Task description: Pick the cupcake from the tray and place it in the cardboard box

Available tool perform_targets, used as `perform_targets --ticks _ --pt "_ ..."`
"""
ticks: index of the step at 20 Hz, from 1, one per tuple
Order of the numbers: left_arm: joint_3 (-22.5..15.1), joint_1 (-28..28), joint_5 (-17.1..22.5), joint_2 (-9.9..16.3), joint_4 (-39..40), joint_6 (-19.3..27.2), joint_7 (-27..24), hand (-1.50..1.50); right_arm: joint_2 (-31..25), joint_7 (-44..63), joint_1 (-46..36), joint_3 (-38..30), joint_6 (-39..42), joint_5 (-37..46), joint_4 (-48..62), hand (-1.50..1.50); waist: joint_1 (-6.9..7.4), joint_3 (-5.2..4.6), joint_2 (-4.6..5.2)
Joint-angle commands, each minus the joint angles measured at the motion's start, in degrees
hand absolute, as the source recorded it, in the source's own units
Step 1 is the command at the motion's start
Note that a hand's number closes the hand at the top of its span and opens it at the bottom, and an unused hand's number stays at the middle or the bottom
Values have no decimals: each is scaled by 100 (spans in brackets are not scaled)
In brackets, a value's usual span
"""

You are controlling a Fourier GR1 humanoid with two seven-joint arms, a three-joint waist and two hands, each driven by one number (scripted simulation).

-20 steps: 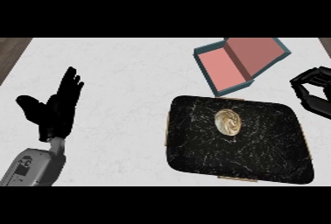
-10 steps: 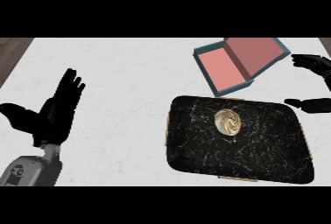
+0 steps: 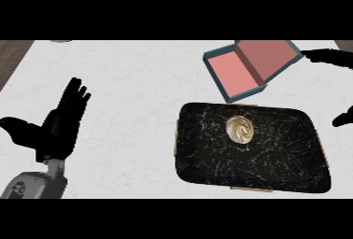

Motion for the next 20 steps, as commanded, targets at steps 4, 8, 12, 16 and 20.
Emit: perform_targets --ticks 4,8,12,16,20 --pt "183 31 -50 55 -324 8 405 0 390 1393 -513 -74 1103 -466 -573 -150 -99 2 -22" --pt "378 -270 -159 -68 111 -119 298 0 665 1666 130 -262 1009 -572 -1280 -150 -156 5 -16" --pt "405 287 -169 -221 -115 -205 131 0 1037 2676 277 -390 882 -824 -2060 -150 -153 3 -27" --pt "245 501 -357 -286 -573 -273 251 0 1229 2959 148 -382 792 -359 -2013 -150 -100 6 -16" --pt "373 293 -553 -488 -54 -319 -78 0 1341 3039 534 -550 1134 -478 -2166 -150 -131 6 -10"
